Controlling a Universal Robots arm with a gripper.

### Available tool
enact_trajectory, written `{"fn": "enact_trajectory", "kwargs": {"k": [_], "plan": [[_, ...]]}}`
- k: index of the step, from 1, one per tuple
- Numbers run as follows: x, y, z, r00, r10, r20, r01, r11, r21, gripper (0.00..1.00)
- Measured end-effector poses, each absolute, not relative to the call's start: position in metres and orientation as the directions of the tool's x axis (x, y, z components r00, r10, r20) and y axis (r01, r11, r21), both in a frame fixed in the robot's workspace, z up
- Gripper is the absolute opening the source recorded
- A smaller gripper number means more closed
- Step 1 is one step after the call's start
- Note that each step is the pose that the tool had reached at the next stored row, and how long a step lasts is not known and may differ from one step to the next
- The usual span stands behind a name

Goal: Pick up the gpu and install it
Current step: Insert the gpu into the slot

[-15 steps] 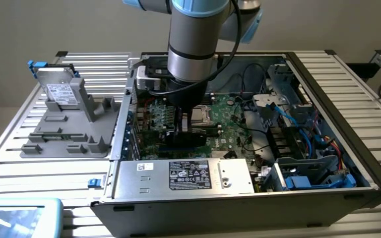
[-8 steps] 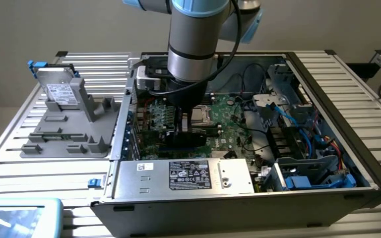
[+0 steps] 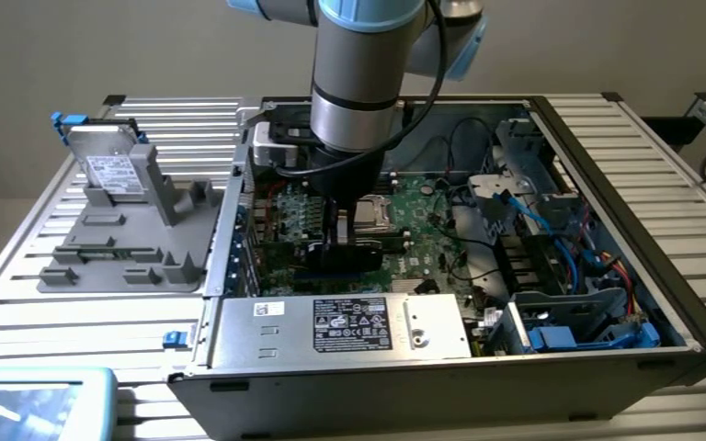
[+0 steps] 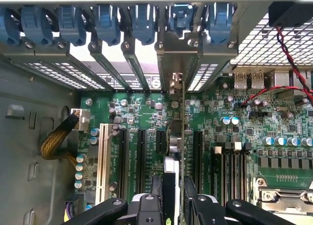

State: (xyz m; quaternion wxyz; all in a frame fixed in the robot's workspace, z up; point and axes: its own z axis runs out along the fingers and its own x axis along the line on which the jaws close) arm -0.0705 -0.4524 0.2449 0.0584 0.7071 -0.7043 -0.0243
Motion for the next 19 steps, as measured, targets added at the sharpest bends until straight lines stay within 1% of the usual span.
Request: {"fn": "enact_trajectory", "kwargs": {"k": [17, 19], "plan": [[-0.0686, -0.4524, 0.2444, 0.003, -0.999, 0.048, -0.993, 0.003, 0.116, 0.28], [-0.0686, -0.4523, 0.2442, 0.003, -0.999, 0.047, -0.993, 0.003, 0.122, 0.28]]}}
